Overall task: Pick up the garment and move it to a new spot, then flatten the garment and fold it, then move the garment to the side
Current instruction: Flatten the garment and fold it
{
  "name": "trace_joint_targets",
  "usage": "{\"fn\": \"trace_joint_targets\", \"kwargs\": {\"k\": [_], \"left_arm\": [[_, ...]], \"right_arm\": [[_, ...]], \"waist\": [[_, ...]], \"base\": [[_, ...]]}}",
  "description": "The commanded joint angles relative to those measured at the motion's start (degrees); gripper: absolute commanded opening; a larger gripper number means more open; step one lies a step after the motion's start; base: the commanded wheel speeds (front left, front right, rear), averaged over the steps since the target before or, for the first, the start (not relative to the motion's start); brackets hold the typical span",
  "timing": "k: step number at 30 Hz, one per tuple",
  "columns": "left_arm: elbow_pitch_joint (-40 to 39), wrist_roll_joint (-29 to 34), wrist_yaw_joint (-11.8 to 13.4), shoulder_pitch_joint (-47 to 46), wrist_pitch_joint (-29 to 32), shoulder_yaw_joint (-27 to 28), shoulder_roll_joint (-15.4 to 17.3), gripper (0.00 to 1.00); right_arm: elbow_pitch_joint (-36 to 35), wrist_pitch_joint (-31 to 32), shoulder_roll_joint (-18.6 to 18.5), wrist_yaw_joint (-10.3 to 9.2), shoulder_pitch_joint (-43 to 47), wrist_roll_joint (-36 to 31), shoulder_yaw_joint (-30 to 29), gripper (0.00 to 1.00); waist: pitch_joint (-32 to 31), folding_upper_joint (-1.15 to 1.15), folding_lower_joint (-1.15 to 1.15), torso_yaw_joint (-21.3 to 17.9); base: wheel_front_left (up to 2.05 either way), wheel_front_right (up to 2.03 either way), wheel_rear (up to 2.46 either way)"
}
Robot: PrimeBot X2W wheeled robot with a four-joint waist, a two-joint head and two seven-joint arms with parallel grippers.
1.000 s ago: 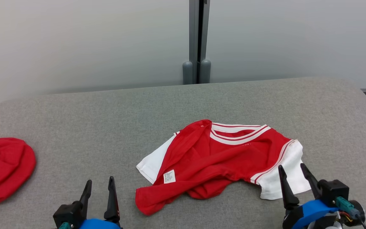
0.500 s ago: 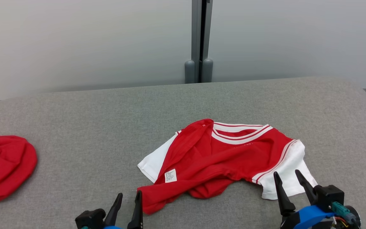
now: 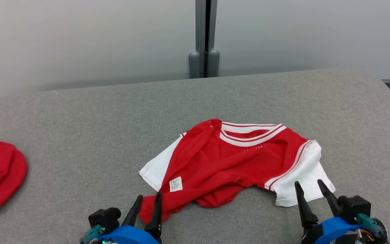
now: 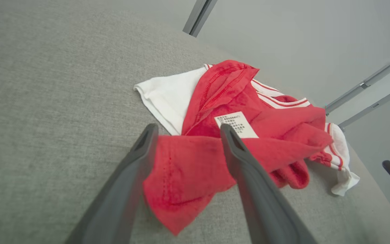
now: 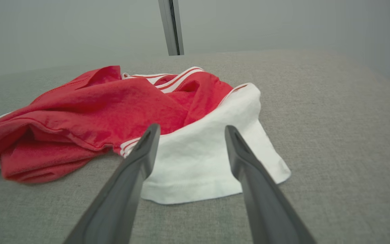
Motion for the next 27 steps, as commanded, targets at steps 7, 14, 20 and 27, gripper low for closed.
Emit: {"fn": "trace_joint_targets", "kwargs": {"k": [7,14,20,27], "left_arm": [[1.85,-3.92,-0.09,-1.63,-0.15,-0.79,1.32,1.00],[3.61,-8.18,-0.10,-2.78,-0.15,-2.61,2.24,1.00],[2.20,-11.26,-0.09,-2.71,-0.15,-4.26,3.02,0.89],[2.47,-13.65,-0.09,-3.25,-0.15,-6.84,3.95,0.22]], "right_arm": [[0.05,-0.19,-0.33,0.01,-0.95,0.56,-0.22,1.00],[0.31,-0.19,-0.26,0.01,-0.89,1.01,-0.14,1.00],[0.25,-0.19,-0.21,0.01,-0.95,1.19,0.03,1.00],[0.37,-0.19,-0.16,0.01,-1.05,1.37,-0.35,1.00]], "waist": [[0.59,0.00,0.00,-0.17],[0.85,0.00,0.00,-0.17],[0.97,0.00,0.00,-0.10],[1.04,0.00,0.00,0.11]], "base": [[0.00,0.00,0.00],[0.00,0.00,0.00],[0.00,0.00,0.00],[0.00,0.00,0.00]]}}
